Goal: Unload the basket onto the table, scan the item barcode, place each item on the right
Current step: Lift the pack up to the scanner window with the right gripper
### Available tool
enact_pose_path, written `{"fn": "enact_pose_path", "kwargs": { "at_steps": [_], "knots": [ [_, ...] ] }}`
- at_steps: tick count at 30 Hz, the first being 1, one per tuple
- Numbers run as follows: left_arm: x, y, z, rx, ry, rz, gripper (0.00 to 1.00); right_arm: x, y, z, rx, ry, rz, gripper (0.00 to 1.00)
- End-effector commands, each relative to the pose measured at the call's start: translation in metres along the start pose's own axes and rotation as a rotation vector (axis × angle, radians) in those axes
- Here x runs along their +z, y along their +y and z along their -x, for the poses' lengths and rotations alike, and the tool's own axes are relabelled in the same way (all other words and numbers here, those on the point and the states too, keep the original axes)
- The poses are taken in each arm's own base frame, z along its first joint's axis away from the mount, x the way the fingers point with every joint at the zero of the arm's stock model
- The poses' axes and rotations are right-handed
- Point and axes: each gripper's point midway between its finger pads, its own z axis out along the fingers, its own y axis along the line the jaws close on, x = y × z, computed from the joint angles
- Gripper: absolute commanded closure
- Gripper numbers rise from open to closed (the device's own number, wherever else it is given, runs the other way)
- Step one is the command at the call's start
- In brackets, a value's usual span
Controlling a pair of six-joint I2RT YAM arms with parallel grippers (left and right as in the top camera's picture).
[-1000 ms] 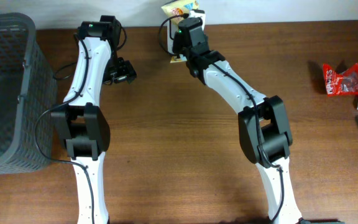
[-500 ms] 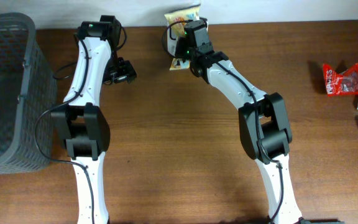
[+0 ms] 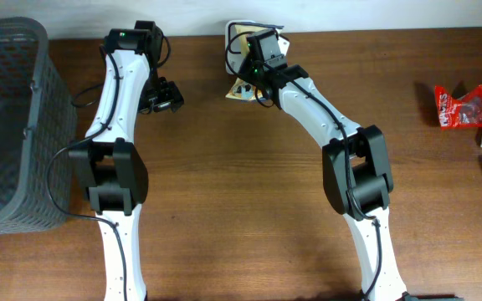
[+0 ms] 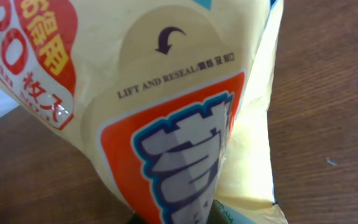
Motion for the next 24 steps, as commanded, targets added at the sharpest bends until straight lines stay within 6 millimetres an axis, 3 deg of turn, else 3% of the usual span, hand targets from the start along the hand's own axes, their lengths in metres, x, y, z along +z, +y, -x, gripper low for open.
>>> {"fn": "enact_pose_path", "kwargs": {
  "at_steps": [1,5,7,12,17,24],
  "knots": [
    [-0.008,0.001,0.001,-0.017,-0.013,-0.012,0.01,-0.006,-0.003,0.007,0.012,-0.025,-0.042,0.96],
    [-0.008,0.001,0.001,-0.017,-0.013,-0.012,0.01,-0.011,-0.014,0.003,-0.037,-0.005,-0.096,0.96],
    [-0.008,0.001,0.001,-0.017,-0.013,-0.012,0.01,-0.022,-0.013,0.013,-0.047,-0.036,-0.114,0.96],
    [-0.008,0.001,0.001,-0.017,-0.013,-0.012,0.01,-0.053,0.013,0.043,-0.131,-0.117,-0.050,0.96],
    [-0.008,0.001,0.001,-0.017,-0.013,-0.012,0.01,-0.053,0.016,0.043,-0.131,-0.121,-0.039,0.96],
    [-0.008,0.001,0.001,-0.017,-0.013,-0.012,0.01,-0.052,0.059,0.046,-0.296,-0.161,0.131,0.96]
  ]
}}
